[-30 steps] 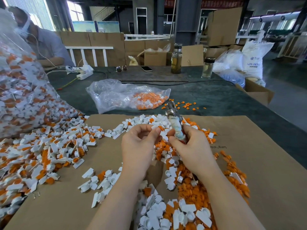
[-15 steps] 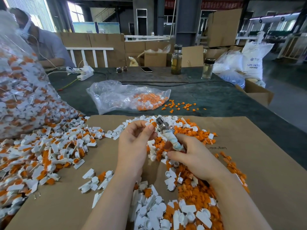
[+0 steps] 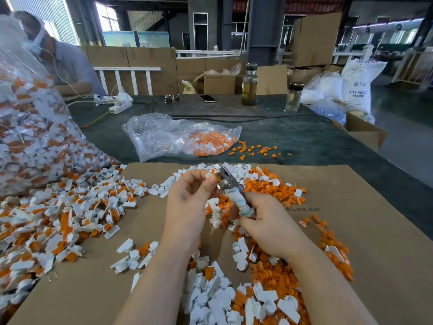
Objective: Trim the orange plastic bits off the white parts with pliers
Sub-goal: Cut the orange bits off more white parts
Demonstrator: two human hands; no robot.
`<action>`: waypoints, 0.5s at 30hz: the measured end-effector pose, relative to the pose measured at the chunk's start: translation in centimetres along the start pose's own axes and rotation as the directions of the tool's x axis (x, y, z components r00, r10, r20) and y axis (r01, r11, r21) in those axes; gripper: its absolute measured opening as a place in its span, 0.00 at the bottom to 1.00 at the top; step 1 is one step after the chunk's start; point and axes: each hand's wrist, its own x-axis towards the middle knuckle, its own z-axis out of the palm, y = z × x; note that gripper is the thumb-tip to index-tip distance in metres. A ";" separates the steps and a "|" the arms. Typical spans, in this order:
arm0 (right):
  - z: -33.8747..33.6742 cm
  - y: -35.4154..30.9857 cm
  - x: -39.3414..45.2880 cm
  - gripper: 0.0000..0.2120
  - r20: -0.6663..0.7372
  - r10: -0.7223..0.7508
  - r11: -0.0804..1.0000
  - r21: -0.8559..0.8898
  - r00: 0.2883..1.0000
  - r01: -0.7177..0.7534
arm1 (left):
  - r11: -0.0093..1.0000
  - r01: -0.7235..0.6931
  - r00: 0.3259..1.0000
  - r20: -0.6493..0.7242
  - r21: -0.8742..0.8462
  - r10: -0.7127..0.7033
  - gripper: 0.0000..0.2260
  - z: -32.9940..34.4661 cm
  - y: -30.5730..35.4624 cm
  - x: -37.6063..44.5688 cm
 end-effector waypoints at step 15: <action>0.2 1.1 0.4 0.06 -0.290 0.024 0.992 -0.113 0.957 -0.059 | 0.498 0.051 0.855 -0.219 -0.866 -0.469 0.07 -6.8 1.6 2.4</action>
